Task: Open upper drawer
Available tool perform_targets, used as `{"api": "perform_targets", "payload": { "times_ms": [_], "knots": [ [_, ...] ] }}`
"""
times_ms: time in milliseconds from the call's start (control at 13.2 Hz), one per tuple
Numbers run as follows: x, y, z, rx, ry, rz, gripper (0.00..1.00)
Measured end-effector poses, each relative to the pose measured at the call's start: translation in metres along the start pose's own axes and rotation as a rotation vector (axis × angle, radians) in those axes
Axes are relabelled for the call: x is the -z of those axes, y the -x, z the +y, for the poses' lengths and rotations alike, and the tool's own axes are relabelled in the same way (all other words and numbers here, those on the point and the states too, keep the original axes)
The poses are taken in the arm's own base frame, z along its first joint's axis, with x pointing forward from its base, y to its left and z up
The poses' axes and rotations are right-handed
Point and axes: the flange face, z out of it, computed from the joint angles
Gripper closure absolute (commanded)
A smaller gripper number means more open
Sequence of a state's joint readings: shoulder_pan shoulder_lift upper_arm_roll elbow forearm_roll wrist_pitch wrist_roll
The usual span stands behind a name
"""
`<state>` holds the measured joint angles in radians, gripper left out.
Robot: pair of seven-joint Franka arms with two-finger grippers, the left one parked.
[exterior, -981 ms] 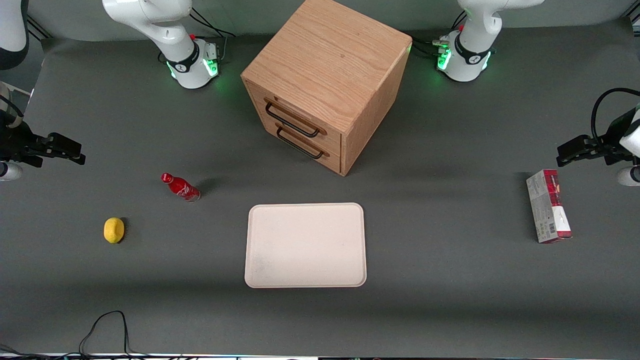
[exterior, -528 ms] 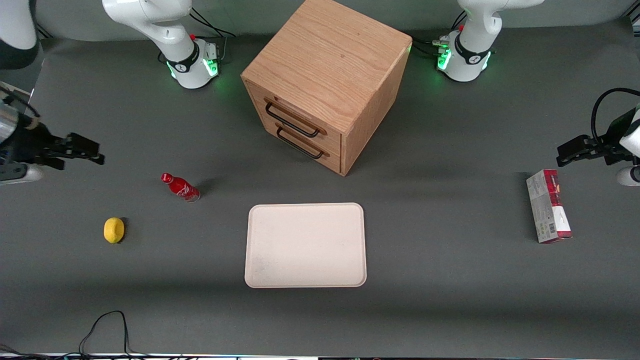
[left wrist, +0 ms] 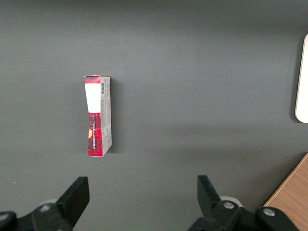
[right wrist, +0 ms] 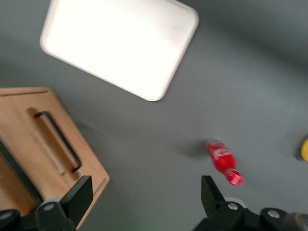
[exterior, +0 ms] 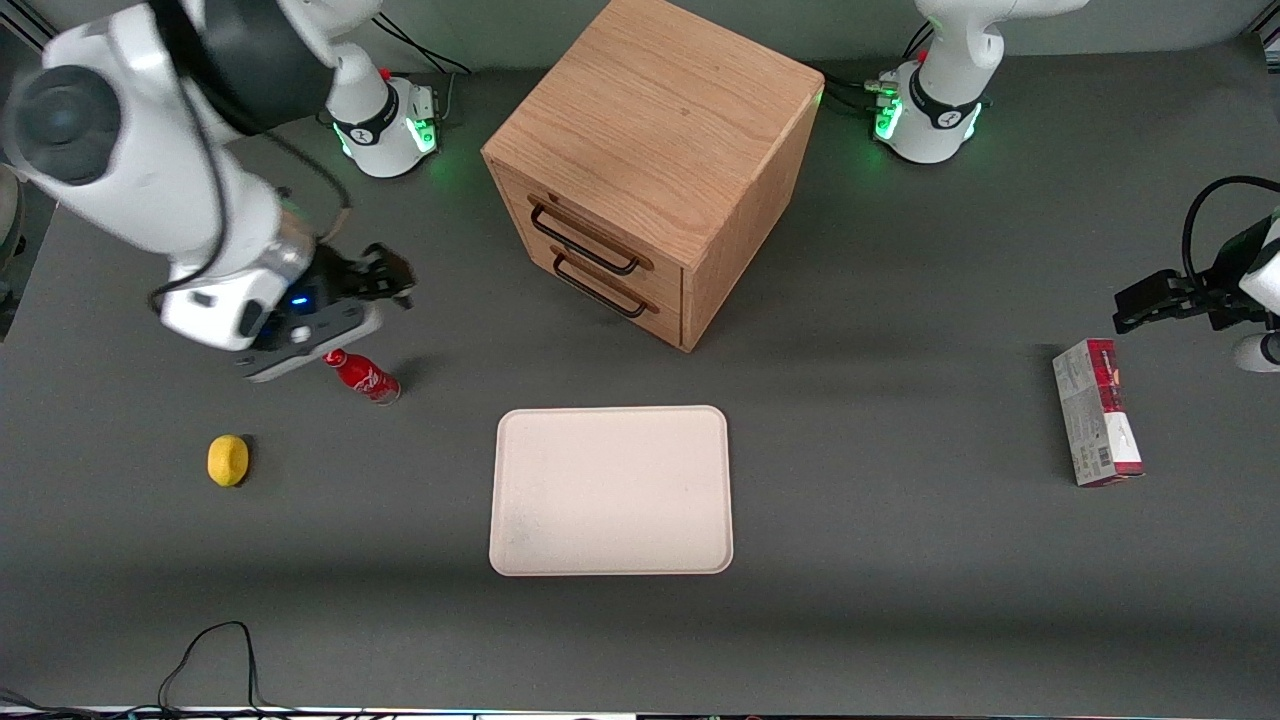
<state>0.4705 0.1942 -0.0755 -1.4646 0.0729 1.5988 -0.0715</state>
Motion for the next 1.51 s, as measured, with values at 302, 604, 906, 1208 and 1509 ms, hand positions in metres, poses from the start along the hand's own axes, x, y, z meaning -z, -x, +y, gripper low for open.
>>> {"api": "perform_targets", "payload": {
  "times_ms": [302, 604, 906, 1208, 1509],
  "knots": [
    [-0.016, -0.001, -0.117, 0.187, 0.011, -0.014, 0.00],
    [-0.029, 0.002, -0.154, 0.287, 0.015, -0.021, 0.00],
    [-0.044, 0.002, -0.151, 0.338, -0.050, -0.040, 0.00],
    [-0.049, 0.008, -0.157, 0.372, -0.119, -0.051, 0.00],
    [-0.060, 0.013, -0.154, 0.395, -0.129, -0.044, 0.00]
  ]
}}
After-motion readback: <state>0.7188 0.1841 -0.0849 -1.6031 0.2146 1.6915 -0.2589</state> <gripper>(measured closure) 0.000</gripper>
